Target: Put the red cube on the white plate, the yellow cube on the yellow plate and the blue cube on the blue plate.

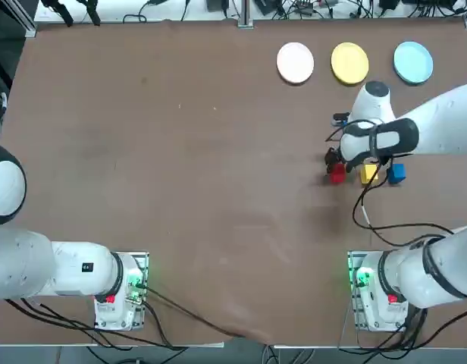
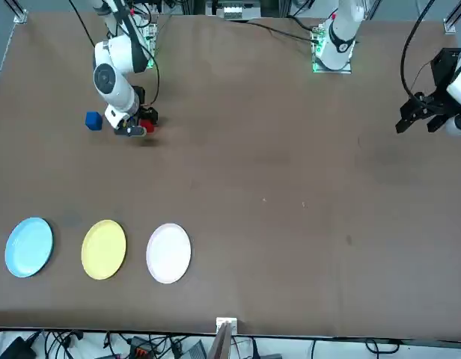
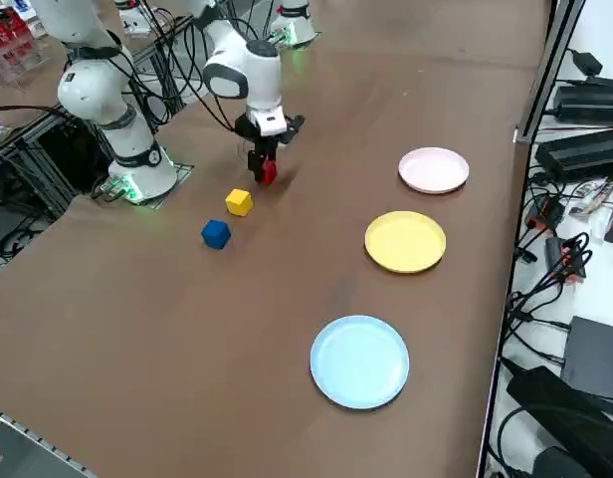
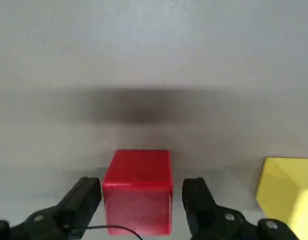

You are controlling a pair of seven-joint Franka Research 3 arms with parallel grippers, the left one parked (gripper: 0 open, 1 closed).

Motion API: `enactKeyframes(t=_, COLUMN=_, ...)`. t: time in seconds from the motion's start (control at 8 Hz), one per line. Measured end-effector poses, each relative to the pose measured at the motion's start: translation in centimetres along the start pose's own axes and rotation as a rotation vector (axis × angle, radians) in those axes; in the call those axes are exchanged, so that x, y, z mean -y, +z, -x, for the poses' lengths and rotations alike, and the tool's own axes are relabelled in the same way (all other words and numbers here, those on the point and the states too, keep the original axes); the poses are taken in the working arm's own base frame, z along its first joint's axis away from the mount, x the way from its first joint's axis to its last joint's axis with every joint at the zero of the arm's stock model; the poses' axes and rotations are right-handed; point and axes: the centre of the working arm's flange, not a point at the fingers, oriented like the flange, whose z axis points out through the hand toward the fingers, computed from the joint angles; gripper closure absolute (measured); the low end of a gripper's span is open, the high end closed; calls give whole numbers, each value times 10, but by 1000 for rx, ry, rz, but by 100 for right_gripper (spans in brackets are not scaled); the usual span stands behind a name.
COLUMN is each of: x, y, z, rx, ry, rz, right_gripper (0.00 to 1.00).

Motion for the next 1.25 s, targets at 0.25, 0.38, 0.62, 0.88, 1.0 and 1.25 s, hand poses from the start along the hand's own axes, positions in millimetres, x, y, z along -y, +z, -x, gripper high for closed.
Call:
enactKeyframes(t=0.25, x=2, y=18, z=9, rx=-7, ry=-13, rz=8, right_gripper=16)
enactKeyframes(t=0.38, x=1, y=16, z=8, rx=-7, ry=-11, rz=7, right_gripper=22)
enactKeyframes(t=0.62, x=2, y=13, z=8, rx=-13, ry=-14, rz=5, right_gripper=29)
enactKeyframes(t=0.88, x=8, y=-11, z=-7, rx=-78, ry=-15, rz=-18, right_gripper=29)
enactKeyframes(t=1.0, x=9, y=-35, z=-22, rx=-119, ry=-5, rz=-36, right_gripper=29)
enactKeyframes(t=1.25, x=8, y=-99, z=-70, rx=-140, ry=28, rz=-60, right_gripper=29)
